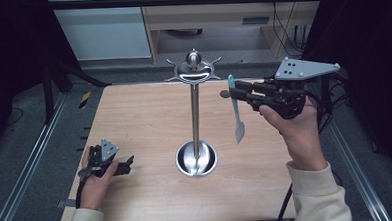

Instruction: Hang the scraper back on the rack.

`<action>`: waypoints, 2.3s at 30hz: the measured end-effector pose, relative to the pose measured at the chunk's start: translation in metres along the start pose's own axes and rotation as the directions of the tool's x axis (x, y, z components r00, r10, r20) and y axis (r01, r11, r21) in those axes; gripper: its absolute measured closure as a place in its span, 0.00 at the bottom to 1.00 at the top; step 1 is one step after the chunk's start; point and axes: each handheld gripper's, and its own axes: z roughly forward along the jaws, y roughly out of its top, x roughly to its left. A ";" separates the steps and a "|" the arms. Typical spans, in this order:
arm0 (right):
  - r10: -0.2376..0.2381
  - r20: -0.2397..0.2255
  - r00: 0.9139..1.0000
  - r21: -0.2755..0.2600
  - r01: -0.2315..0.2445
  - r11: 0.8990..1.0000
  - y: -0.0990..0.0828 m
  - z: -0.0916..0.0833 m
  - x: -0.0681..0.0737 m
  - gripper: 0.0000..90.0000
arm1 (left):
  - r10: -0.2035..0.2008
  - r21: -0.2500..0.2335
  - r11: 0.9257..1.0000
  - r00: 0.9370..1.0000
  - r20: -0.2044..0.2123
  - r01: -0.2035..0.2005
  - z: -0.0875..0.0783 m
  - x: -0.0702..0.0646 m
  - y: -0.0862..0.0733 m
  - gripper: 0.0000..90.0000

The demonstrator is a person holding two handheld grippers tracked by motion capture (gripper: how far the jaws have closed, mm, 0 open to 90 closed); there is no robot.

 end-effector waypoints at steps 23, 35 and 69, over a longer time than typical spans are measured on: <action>0.002 -0.022 1.000 0.013 -0.002 1.000 0.003 0.008 0.001 0.83 | 0.001 -0.005 1.000 1.000 0.000 -0.001 0.000 0.000 0.001 0.04; 0.008 -0.024 1.000 0.020 -0.007 1.000 0.003 0.011 0.000 0.83 | 0.002 -0.005 1.000 1.000 0.001 -0.002 0.000 0.000 0.001 0.04; 0.021 -0.041 0.999 0.025 -0.020 0.999 0.002 0.024 -0.001 0.83 | 0.003 -0.003 1.000 1.000 0.004 -0.003 0.000 0.001 0.001 0.04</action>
